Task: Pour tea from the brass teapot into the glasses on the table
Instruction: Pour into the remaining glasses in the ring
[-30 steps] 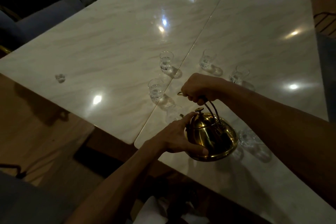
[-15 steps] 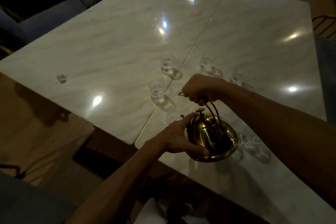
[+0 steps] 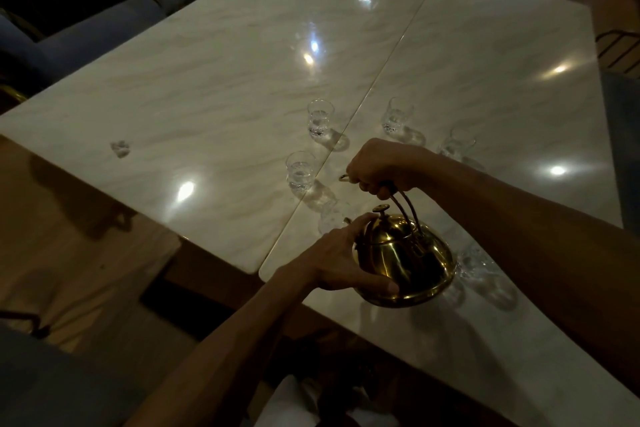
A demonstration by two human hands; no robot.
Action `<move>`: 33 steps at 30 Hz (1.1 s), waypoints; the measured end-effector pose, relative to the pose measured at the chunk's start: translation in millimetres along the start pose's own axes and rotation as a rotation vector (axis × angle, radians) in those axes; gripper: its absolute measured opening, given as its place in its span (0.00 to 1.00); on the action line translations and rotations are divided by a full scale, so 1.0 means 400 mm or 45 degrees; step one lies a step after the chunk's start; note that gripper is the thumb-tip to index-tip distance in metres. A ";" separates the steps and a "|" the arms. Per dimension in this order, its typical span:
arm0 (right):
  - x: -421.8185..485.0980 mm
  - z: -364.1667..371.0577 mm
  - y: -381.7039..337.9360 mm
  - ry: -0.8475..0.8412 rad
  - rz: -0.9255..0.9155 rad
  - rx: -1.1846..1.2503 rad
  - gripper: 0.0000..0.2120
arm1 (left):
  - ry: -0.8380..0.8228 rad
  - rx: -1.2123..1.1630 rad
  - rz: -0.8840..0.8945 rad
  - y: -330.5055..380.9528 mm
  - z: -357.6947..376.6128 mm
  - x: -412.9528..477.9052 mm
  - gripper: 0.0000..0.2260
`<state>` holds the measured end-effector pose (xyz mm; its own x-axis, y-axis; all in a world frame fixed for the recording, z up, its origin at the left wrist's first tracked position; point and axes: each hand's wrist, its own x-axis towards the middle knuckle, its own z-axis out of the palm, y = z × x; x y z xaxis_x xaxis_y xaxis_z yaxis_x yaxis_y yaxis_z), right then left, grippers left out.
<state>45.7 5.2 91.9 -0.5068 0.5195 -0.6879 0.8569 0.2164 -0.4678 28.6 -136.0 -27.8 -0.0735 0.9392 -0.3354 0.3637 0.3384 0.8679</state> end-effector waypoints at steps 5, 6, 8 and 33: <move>-0.004 0.004 -0.006 0.002 0.006 -0.012 0.09 | -0.002 -0.007 -0.002 -0.001 -0.001 -0.004 0.49; -0.006 0.004 -0.007 0.003 0.005 -0.014 0.10 | -0.006 -0.009 -0.004 0.000 -0.003 -0.004 0.49; -0.008 0.003 -0.009 0.004 0.002 -0.011 0.10 | -0.006 -0.012 -0.001 0.001 -0.004 -0.005 0.49; -0.025 0.008 -0.029 -0.031 0.034 -0.056 0.10 | 0.004 -0.054 0.011 0.013 -0.001 -0.029 0.52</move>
<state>40.3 -4.9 102.5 -0.4852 0.5055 -0.7134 0.8733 0.2389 -0.4246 31.0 -145.2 -19.0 -0.0738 0.9423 -0.3264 0.3243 0.3322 0.8857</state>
